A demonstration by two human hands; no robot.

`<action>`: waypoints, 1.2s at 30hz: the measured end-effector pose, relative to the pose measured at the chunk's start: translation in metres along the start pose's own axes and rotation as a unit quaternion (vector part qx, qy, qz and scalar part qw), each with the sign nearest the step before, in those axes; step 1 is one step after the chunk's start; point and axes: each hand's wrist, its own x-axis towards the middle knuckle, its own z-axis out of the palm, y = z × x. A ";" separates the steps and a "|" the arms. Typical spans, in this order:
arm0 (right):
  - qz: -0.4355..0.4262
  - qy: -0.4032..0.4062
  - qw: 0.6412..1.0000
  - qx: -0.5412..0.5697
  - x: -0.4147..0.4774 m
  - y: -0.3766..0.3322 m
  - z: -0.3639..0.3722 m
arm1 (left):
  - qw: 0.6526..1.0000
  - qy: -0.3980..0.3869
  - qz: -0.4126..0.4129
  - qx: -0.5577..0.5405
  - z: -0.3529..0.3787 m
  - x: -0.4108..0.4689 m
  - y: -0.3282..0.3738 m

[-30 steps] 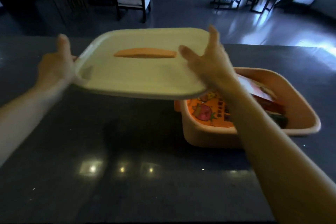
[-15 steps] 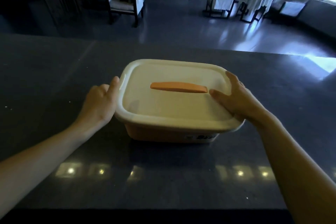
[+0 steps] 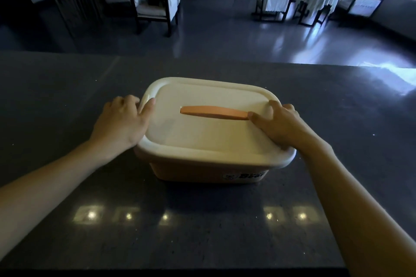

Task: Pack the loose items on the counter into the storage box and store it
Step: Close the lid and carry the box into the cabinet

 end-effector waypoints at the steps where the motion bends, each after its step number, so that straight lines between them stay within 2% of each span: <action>1: 0.006 0.001 1.000 0.008 0.001 -0.001 -0.001 | 1.000 -0.012 0.000 -0.005 0.002 0.005 0.002; 6: 0.002 0.040 0.999 0.022 0.010 -0.001 -0.015 | 1.000 -0.025 0.010 0.011 0.005 0.015 0.012; 11: 0.007 0.031 0.999 0.015 0.007 -0.002 -0.004 | 0.987 -0.006 0.013 0.159 0.005 0.020 0.010; 13: 0.015 0.045 0.999 0.014 0.008 -0.005 -0.002 | 0.984 -0.001 0.012 0.180 0.006 0.030 0.011; 16: -0.007 0.049 0.998 -0.024 0.012 -0.010 -0.001 | 0.995 -0.064 0.043 0.056 0.015 0.044 0.009; 18: -0.034 0.033 0.998 -0.051 0.011 -0.010 0.006 | 0.990 -0.119 0.076 0.003 0.023 0.048 0.005; 22: -0.032 0.035 0.997 -0.057 0.008 -0.009 0.016 | 0.985 -0.162 0.059 0.001 0.034 0.052 -0.008; 24: -0.031 0.037 0.997 -0.059 0.008 -0.011 0.016 | 0.982 -0.176 0.061 0.041 0.038 0.049 -0.012; 27: -0.036 0.039 0.996 -0.065 0.010 -0.013 0.015 | 0.980 -0.163 0.111 0.034 0.045 0.041 -0.012; 30: -0.036 0.040 0.996 -0.069 0.009 -0.012 0.017 | 0.987 -0.129 0.089 -0.042 0.043 0.038 -0.008; 33: -0.033 0.035 0.997 -0.064 0.010 -0.011 0.018 | 0.988 -0.107 0.113 0.002 0.044 0.039 -0.010; 36: -0.033 0.032 0.997 -0.057 0.011 -0.008 0.019 | 0.990 -0.093 0.106 -0.014 0.044 0.040 -0.011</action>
